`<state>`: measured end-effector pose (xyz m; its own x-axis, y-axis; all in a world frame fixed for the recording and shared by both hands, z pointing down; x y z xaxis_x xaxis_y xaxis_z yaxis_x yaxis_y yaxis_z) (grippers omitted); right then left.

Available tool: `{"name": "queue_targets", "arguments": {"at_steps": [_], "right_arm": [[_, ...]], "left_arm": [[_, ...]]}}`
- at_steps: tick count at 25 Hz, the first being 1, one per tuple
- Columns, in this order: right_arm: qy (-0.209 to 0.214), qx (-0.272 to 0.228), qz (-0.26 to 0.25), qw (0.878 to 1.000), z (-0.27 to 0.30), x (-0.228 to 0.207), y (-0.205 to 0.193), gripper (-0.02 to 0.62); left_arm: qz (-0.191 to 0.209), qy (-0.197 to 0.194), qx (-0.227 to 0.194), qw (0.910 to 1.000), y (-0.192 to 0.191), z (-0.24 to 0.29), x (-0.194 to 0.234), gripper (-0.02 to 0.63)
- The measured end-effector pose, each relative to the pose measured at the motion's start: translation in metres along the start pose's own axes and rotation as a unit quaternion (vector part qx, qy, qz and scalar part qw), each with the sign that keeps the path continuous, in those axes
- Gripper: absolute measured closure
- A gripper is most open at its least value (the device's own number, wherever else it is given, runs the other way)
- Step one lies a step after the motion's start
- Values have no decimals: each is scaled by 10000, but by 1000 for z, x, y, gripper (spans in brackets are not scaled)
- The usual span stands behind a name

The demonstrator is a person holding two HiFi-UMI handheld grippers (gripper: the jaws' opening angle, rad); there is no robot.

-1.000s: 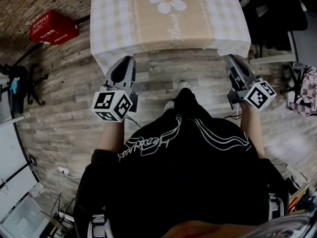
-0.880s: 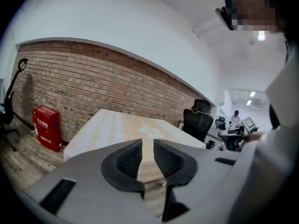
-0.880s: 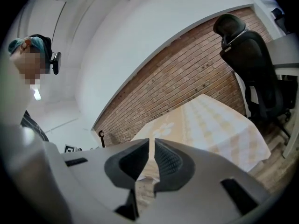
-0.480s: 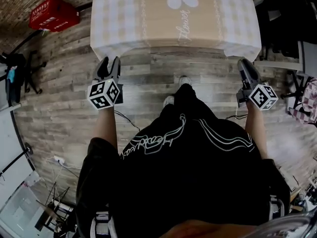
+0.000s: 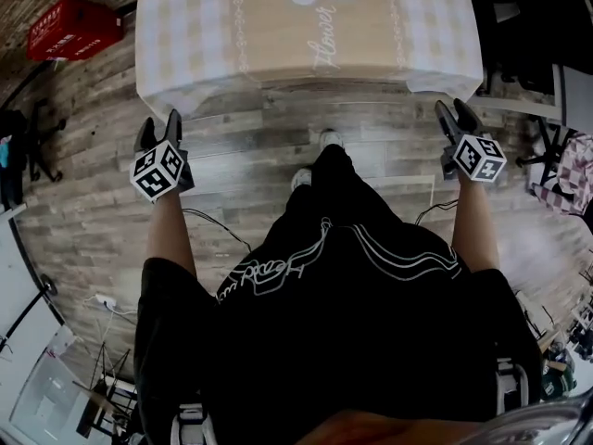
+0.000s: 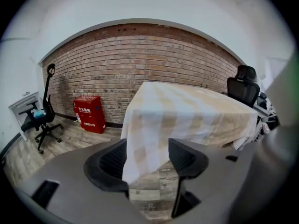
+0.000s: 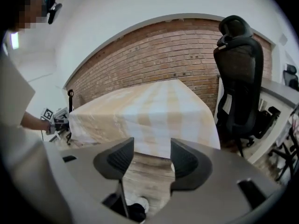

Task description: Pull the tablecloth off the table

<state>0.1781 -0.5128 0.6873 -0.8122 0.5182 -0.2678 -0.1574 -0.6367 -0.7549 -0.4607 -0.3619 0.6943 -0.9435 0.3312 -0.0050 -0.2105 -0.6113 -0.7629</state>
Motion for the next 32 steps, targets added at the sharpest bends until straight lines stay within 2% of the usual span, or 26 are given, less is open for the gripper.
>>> {"name": "queue_targets", "arguments": {"at_steps": [6,11,17,20,26,28,29,30,32], "right_arm": [[-597,607,-802,9931,24,-41,-18,377],[-1219,820,-848,9855,25,-88,-29,358],[-1534,935,-835,9802,31,-139,-20,351],[-1415,935,-859,9818,37,-151,-14,350],[-915,1097,-1150,9830,60,-140,-17,351],[-935,1030,-1059,9846,63,-138,-17,351],[-965,968,-966,9859,64,-138,-17,353],[-995,905,-874,9870,64,-138,-16,365],[-1061,825,-781,9879,63,-135,-17,444]], "left_arm": [[65,368,305,9988,-17,18,26,339],[-12,515,408,9978,-21,29,29,339],[132,452,420,9980,-11,39,24,339],[210,488,427,9977,-11,43,22,339],[216,476,435,9977,-8,49,21,342],[283,462,452,9975,-7,50,20,362],[306,461,458,9974,-6,51,19,394],[311,466,458,9974,-6,52,19,413],[269,470,453,9975,-7,51,18,464]]}}
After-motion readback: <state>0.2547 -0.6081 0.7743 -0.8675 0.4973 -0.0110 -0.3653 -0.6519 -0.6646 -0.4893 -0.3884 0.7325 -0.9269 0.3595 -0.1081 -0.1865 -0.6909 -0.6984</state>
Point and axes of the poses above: the fingertips, and each gripper's own axes: z forward along the fingers, x to its left, y out of its top, the point moved 1 cm from there along -z, backward along the fingers, and after that the axes turned 6 degrees about y, right-handed, at the moved point
